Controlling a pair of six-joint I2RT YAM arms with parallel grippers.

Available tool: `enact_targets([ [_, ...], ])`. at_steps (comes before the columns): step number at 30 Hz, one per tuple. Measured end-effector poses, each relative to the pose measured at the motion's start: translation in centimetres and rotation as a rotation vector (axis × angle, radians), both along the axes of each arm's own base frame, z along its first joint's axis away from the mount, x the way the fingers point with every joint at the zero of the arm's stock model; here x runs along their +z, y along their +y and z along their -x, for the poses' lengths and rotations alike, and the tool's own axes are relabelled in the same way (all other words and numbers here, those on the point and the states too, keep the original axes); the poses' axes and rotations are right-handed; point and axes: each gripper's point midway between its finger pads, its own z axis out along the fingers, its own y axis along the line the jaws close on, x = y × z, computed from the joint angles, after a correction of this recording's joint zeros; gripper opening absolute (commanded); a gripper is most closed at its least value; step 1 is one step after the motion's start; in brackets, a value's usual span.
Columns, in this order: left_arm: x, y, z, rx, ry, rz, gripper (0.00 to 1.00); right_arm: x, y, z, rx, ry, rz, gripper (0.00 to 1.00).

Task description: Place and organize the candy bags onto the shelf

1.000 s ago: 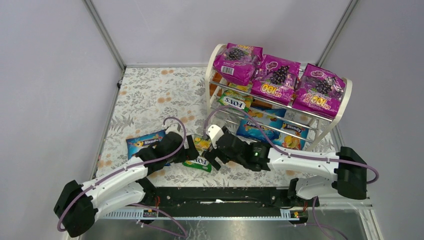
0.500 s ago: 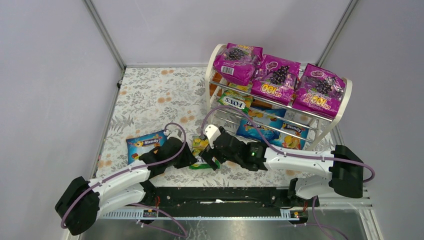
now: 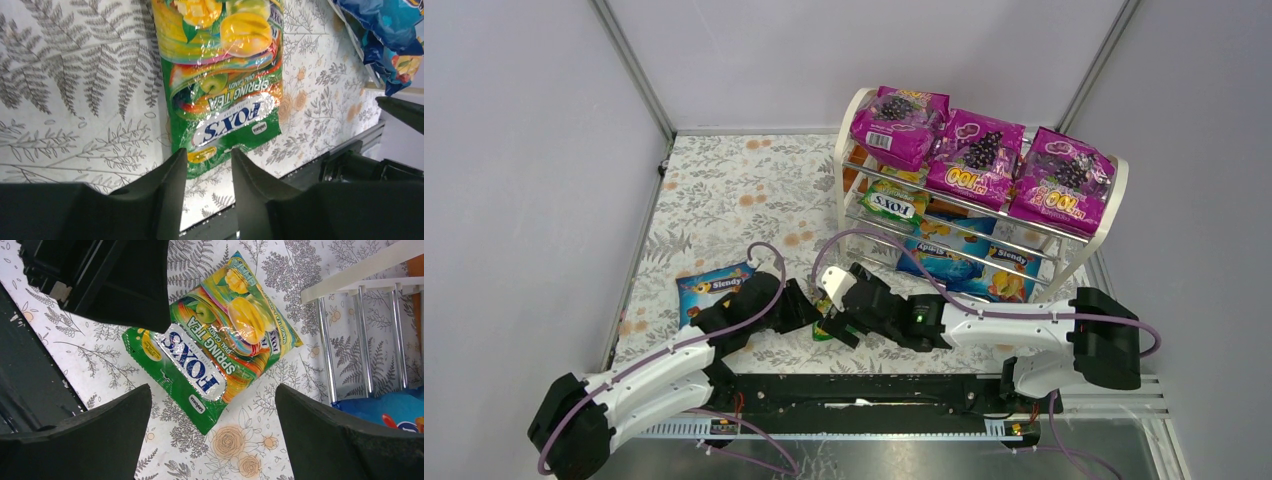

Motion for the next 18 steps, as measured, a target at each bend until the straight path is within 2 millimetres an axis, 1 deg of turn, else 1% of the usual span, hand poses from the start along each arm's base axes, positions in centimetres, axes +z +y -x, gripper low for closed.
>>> enact_targets([
  [3, -0.3, -0.1, 0.5, 0.005, 0.033, 0.019, 0.59, -0.1, 0.0, -0.1, -0.003, -0.006, 0.003, 1.0],
  [5, -0.9, -0.3, 1.0, 0.001, 0.061, 0.041, 0.59, 0.1, 0.1, -0.2, -0.005, -0.01, -0.002, 1.0],
  [7, -2.2, -0.3, 2.1, -0.006, 0.107, 0.057, 0.59, 0.1, 0.0, -0.3, -0.012, -0.015, -0.003, 1.0],
  [9, -3.1, -0.4, 2.9, -0.012, 0.149, 0.081, 0.56, 0.1, 0.0, -0.4, -0.018, -0.016, -0.002, 1.0],
  [10, -3.0, -0.7, 2.9, -0.017, 0.148, 0.1, 0.54, 0.1, 0.0, -0.4, -0.021, -0.015, -0.003, 1.0],
  [13, -3.3, -1.2, 3.0, -0.025, 0.16, 0.132, 0.4, 0.1, 0.0, -0.4, -0.025, -0.013, -0.009, 1.0],
  [17, -3.8, -1.5, 3.1, -0.027, 0.178, 0.15, 0.16, 0.0, 0.2, -0.3, -0.02, -0.014, -0.039, 1.0],
  [18, -3.9, -1.5, 3.2, -0.028, 0.181, 0.152, 0.11, -0.1, 0.1, -0.2, -0.017, -0.014, -0.042, 1.0],
])
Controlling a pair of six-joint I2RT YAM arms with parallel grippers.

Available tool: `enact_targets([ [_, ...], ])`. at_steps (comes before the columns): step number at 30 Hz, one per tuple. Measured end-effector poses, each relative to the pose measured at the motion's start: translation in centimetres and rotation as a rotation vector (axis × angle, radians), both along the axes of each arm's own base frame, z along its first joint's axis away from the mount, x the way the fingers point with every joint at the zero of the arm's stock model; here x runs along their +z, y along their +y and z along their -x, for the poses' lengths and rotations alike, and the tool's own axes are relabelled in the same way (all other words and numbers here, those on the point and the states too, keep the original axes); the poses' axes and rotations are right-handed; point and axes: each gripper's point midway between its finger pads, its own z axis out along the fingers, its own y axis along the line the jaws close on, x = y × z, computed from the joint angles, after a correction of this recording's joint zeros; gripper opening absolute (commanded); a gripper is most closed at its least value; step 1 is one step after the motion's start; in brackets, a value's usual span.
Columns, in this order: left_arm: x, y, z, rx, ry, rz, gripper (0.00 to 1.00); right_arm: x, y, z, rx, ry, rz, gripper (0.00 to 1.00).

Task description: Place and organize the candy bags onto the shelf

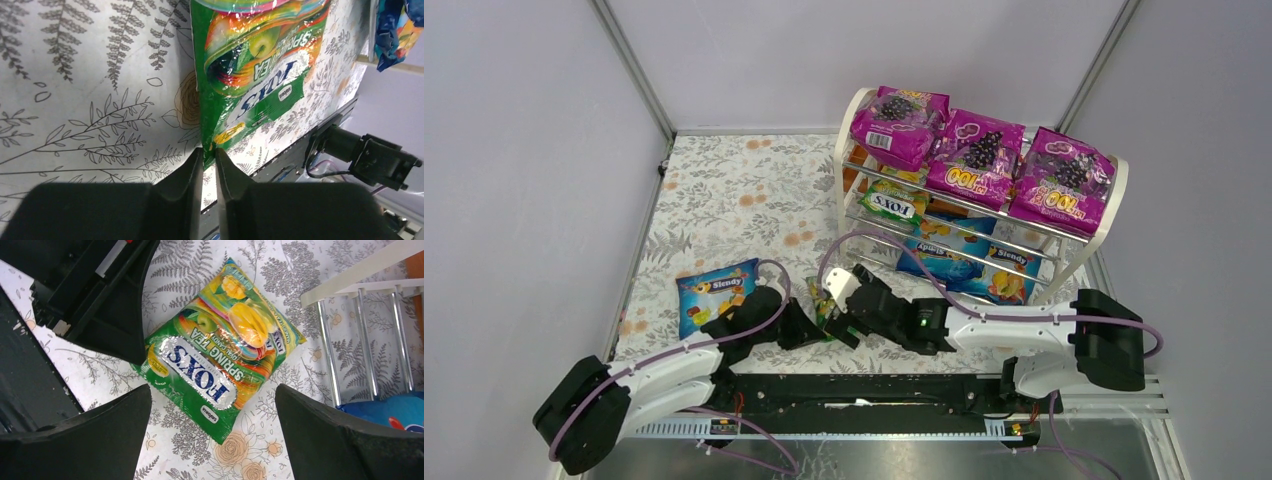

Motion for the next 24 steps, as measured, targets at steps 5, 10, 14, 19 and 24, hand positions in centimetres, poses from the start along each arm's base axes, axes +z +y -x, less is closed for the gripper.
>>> enact_targets([
  [5, 0.8, -0.4, -0.2, -0.008, -0.028, 0.032, 0.0, -0.8, 0.2, 0.7, 0.079, -0.007, -0.003, 1.0],
  [10, 2.7, -0.8, -0.7, -0.019, -0.087, 0.069, 0.0, -1.4, 0.3, 1.1, 0.203, -0.077, 0.019, 1.0],
  [14, 5.2, -1.3, -1.1, -0.029, -0.132, 0.112, 0.0, -2.2, 0.2, 1.3, 0.32, -0.164, 0.061, 1.0],
  [19, 7.7, -1.9, -1.5, -0.049, -0.169, 0.135, 0.0, -3.1, 0.4, 0.6, 0.392, -0.287, 0.095, 1.0],
  [24, 8.3, -1.9, -1.5, -0.078, -0.188, 0.11, 0.0, -4.8, 0.7, -1.0, 0.409, -0.387, 0.197, 1.0],
])
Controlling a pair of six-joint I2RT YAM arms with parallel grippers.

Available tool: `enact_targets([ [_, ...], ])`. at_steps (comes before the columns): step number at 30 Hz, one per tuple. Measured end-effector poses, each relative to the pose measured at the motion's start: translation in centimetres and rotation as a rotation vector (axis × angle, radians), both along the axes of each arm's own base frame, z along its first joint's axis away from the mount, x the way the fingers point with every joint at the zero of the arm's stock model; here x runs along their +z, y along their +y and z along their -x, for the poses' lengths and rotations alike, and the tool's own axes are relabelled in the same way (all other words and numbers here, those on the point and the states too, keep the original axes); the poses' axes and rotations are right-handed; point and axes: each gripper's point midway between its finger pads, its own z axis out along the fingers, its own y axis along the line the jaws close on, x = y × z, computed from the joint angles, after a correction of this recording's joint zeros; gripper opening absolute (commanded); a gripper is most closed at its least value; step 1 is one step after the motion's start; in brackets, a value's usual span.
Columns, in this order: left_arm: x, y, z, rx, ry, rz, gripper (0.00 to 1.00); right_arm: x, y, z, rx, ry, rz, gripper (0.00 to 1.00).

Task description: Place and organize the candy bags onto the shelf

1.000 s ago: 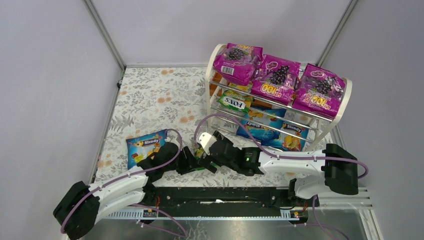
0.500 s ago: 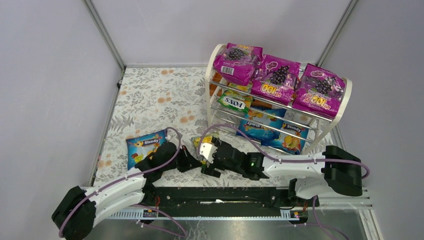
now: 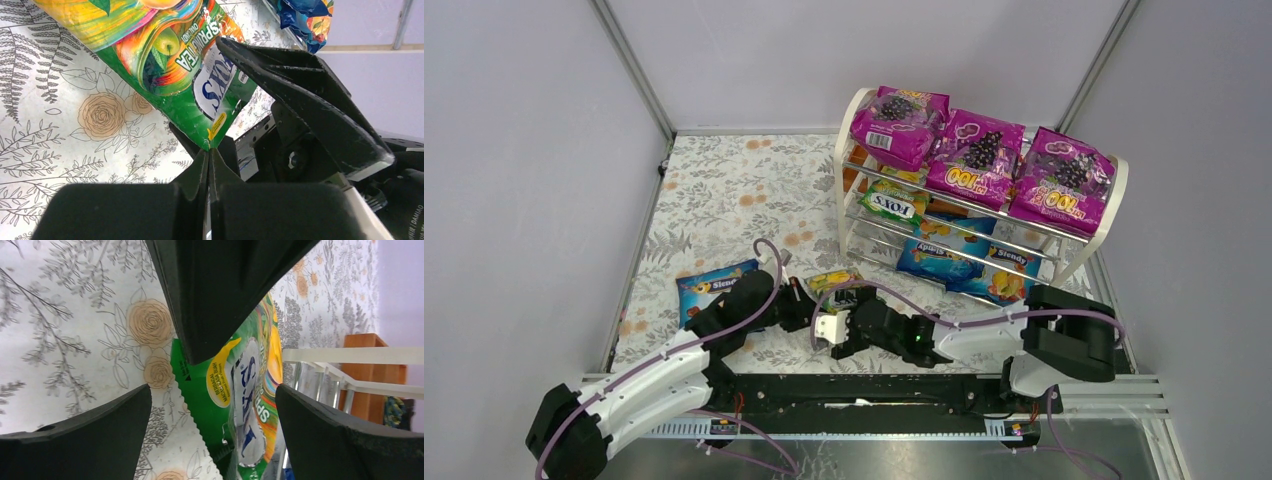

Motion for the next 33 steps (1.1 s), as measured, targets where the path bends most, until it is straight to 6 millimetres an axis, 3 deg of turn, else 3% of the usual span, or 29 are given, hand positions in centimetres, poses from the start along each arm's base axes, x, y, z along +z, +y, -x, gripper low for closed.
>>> enact_targets([
  [5, -0.3, 0.3, 0.3, -0.02, -0.004, -0.039, 0.0, -0.5, 0.0, -1.1, 0.016, -0.095, 0.06, 0.97],
  [8, -0.5, 0.6, 0.4, -0.029, -0.007, -0.058, 0.0, -0.1, 0.2, -1.3, 0.027, -0.127, 0.059, 0.89],
  [11, -0.5, 0.7, 0.5, -0.036, -0.01, -0.07, 0.0, 0.4, 0.7, -1.5, 0.034, -0.139, 0.042, 0.76],
  [17, -0.1, 0.8, 0.4, -0.045, -0.021, -0.082, 0.0, 1.0, 1.7, -1.8, 0.04, -0.151, 0.022, 0.66],
  [27, 1.7, 1.0, -0.2, -0.045, -0.083, -0.091, 0.01, 1.3, 2.1, -1.9, 0.032, -0.149, 0.003, 0.26],
  [30, 2.2, 1.2, -0.2, -0.053, -0.096, -0.106, 0.22, 1.7, 2.2, -1.9, 0.025, -0.135, -0.006, 0.15],
  [33, 3.6, 1.6, -0.7, -0.049, -0.138, -0.146, 0.54, 2.1, 2.3, -2.0, 0.008, -0.114, -0.015, 0.12],
])
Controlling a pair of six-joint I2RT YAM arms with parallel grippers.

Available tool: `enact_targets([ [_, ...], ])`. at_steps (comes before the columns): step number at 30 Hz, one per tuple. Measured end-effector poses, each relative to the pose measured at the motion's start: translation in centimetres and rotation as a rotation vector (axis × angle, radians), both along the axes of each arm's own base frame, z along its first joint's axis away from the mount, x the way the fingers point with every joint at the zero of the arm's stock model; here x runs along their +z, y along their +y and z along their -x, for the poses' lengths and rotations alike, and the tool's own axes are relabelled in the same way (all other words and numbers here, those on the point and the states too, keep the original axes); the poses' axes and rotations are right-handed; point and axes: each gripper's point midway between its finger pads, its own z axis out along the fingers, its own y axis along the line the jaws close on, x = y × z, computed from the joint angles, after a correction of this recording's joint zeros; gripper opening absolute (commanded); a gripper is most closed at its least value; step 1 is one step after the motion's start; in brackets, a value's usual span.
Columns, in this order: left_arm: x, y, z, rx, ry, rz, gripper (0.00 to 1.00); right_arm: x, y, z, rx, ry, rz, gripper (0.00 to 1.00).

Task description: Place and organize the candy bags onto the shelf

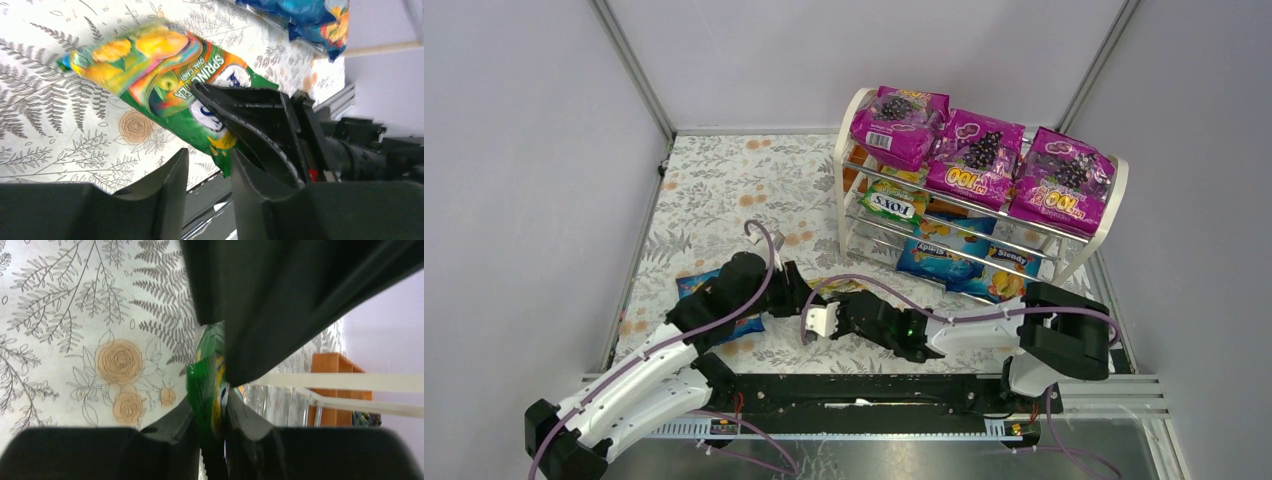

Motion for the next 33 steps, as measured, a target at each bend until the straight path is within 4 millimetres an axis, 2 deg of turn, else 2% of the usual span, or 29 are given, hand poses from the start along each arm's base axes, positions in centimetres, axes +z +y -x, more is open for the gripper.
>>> enact_targets([
  [2, 0.8, 1.1, -1.0, 0.037, -0.052, -0.06, 0.7, 0.8, 0.1, 0.1, -0.008, 0.019, -0.027, 0.1],
  [5, 2.9, 2.7, -2.3, 0.105, -0.129, -0.117, 0.83, 2.0, 0.0, 0.3, -0.018, 0.038, -0.062, 0.05],
  [7, 5.0, 3.8, -2.9, 0.156, -0.189, -0.136, 0.87, 2.3, -0.4, 0.5, -0.029, 0.055, -0.064, 0.0],
  [9, 7.0, 4.9, -3.5, 0.212, -0.251, -0.151, 0.89, 2.2, -1.2, 0.7, -0.043, 0.082, -0.047, 0.0],
  [12, 8.9, 6.5, -4.0, 0.27, -0.309, -0.185, 0.9, 2.5, -2.7, 1.2, -0.072, 0.125, -0.022, 0.0],
  [14, 10.1, 7.5, -4.4, 0.302, -0.346, -0.214, 0.91, 3.6, -3.8, 1.6, -0.098, 0.152, -0.027, 0.0],
  [18, 12.7, 8.9, -5.3, 0.353, -0.421, -0.266, 0.92, 8.2, -6.0, 2.2, -0.148, 0.186, -0.092, 0.0],
  [23, 15.8, 10.1, -6.5, 0.405, -0.52, -0.31, 0.93, 16.4, -9.3, 2.9, -0.207, 0.206, -0.231, 0.0],
  [24, 16.0, 10.2, -6.7, 0.409, -0.53, -0.317, 0.93, 18.9, -10.6, 3.1, -0.221, 0.209, -0.273, 0.0],
  [29, 15.8, 9.9, -7.7, 0.409, -0.545, -0.358, 0.93, 23.0, -14.3, 3.4, -0.273, 0.182, -0.335, 0.0],
  [33, 15.9, 9.5, -8.5, 0.407, -0.558, -0.369, 0.93, 23.2, -17.3, 3.0, -0.332, 0.131, -0.295, 0.0],
])
